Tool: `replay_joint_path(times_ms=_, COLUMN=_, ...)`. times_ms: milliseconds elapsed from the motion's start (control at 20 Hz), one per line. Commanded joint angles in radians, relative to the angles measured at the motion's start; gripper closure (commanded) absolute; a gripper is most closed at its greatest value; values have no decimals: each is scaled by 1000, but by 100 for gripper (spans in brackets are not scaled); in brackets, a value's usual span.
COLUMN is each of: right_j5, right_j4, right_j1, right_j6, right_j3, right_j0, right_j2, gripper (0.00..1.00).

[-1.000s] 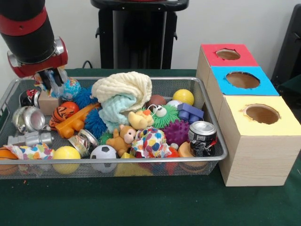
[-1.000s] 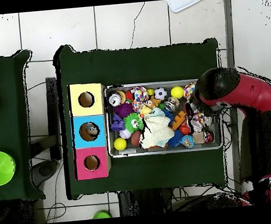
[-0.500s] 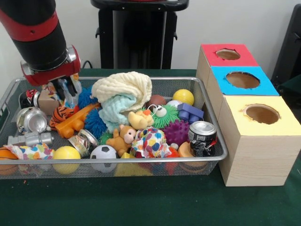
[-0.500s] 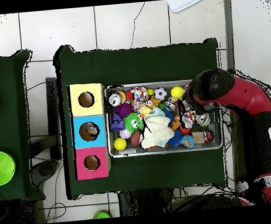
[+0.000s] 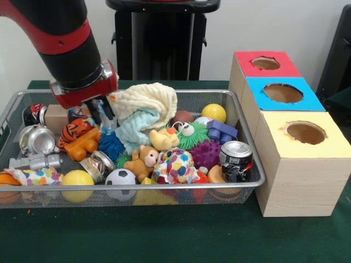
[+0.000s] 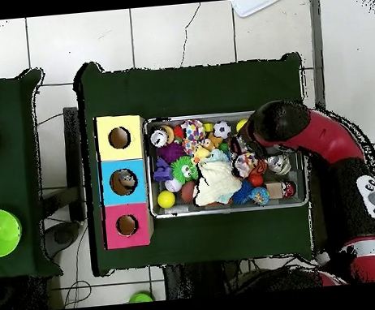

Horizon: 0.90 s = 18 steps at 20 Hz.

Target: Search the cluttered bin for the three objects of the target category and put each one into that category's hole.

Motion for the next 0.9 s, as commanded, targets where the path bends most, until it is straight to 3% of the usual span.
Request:
replay_joint_path(times_ms=50, right_j5=-59, right_j4=105, right_j1=9, right_j6=261, right_j3=152, right_j0=37, right_j2=72, gripper=100)
replay_joint_path(times_ms=600, right_j5=-142, right_j4=224, right_j1=-16, right_j6=300, right_j3=219, right_j0=92, right_j2=56, gripper=100)
replay_joint_path(times_ms=900, right_j5=-111, right_j4=260, right_j1=-55, right_j6=300, right_j3=233, right_j0=120, right_j2=37, gripper=100)
